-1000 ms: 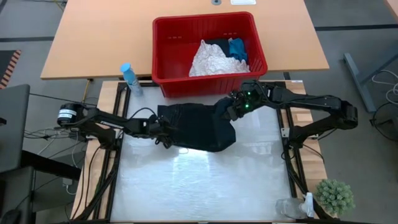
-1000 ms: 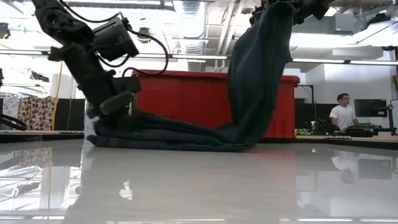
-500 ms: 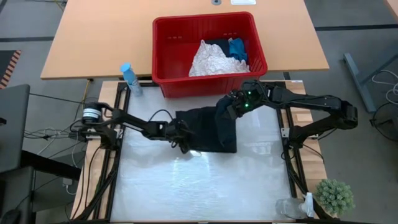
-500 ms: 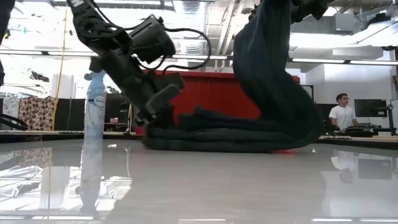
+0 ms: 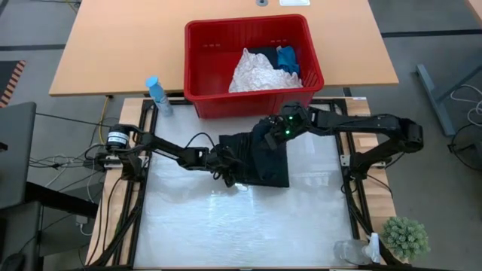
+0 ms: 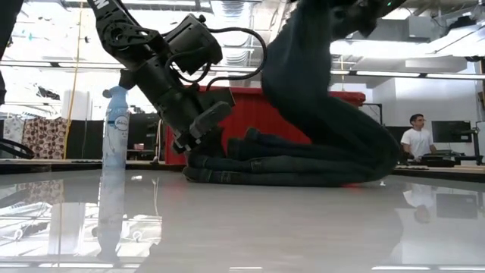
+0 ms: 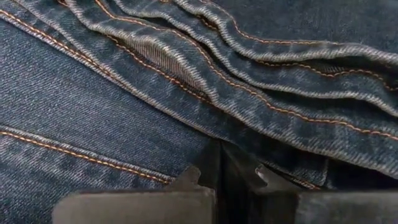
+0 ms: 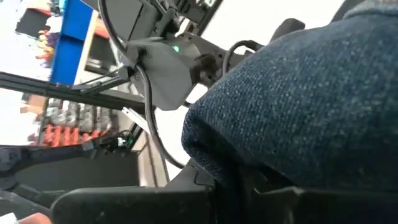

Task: Fold Laundry from Bin
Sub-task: Fold the black pants from the red bin

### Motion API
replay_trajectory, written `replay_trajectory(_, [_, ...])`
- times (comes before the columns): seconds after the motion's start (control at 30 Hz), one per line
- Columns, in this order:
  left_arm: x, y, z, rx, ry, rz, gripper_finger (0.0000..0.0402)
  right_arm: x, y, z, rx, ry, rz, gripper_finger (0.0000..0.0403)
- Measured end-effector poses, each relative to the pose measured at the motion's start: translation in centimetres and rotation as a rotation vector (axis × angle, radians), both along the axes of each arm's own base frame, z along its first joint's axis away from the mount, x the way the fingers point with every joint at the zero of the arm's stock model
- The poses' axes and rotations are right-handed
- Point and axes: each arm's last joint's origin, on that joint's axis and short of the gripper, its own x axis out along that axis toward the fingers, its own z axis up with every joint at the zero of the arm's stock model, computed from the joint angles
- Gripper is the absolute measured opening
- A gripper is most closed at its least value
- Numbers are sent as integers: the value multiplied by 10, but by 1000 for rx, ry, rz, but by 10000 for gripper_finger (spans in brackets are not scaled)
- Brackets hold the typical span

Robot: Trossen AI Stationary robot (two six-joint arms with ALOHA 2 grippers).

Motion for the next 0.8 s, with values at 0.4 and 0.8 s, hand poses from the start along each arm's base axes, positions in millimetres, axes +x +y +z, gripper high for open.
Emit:
replay_trajectory(0.4, [1,-1,1,28,-7,-19,0,30,-14,-30,26,-19,45,37])
replay_trajectory(0.8, [2,-1,1,34,-16,-24,0,42,-22,-52,13,-3,67,37])
